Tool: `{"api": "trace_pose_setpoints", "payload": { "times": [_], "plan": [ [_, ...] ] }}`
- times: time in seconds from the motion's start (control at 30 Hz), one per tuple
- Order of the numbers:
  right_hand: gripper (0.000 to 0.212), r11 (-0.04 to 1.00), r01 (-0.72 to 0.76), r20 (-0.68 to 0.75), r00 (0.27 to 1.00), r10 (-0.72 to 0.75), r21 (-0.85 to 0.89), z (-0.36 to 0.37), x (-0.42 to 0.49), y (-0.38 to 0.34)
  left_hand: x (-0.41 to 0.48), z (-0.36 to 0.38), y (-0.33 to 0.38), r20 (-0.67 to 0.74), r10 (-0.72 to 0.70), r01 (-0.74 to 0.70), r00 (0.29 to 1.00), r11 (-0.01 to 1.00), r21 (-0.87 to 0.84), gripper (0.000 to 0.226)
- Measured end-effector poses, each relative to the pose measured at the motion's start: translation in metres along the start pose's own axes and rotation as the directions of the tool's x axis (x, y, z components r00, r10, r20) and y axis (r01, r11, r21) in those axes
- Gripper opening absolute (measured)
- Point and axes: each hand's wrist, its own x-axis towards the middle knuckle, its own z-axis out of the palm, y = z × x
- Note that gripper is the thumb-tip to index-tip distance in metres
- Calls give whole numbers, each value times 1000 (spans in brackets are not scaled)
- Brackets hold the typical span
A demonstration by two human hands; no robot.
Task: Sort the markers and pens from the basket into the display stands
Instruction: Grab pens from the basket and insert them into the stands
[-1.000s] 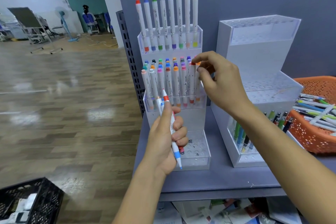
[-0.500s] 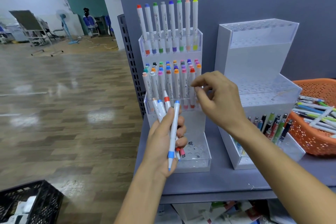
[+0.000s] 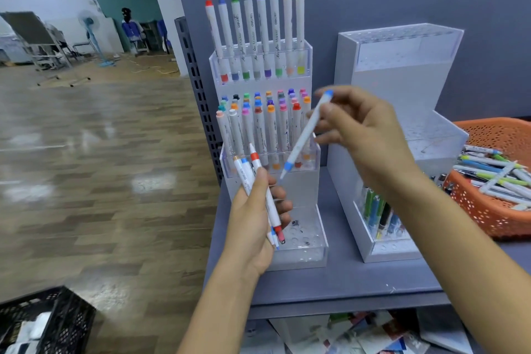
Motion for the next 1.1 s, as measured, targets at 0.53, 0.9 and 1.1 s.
{"api": "trace_pose_setpoints", "payload": {
  "times": [0.53,0.9,1.1],
  "plan": [
    [19,637,392,31,865,-500,-664,-3,23,26,2,-7,2,64,37,-33,997,997,-63,20],
    [17,653,337,101,923,-372,-678,-5,26,31,1,-6,2,105,68,-63,992,997,-53,24],
    [19,651,344,95,918,-386,-677,-8,22,39,2,-6,0,115,77,-69,990,995,-69,23]
  ]
}}
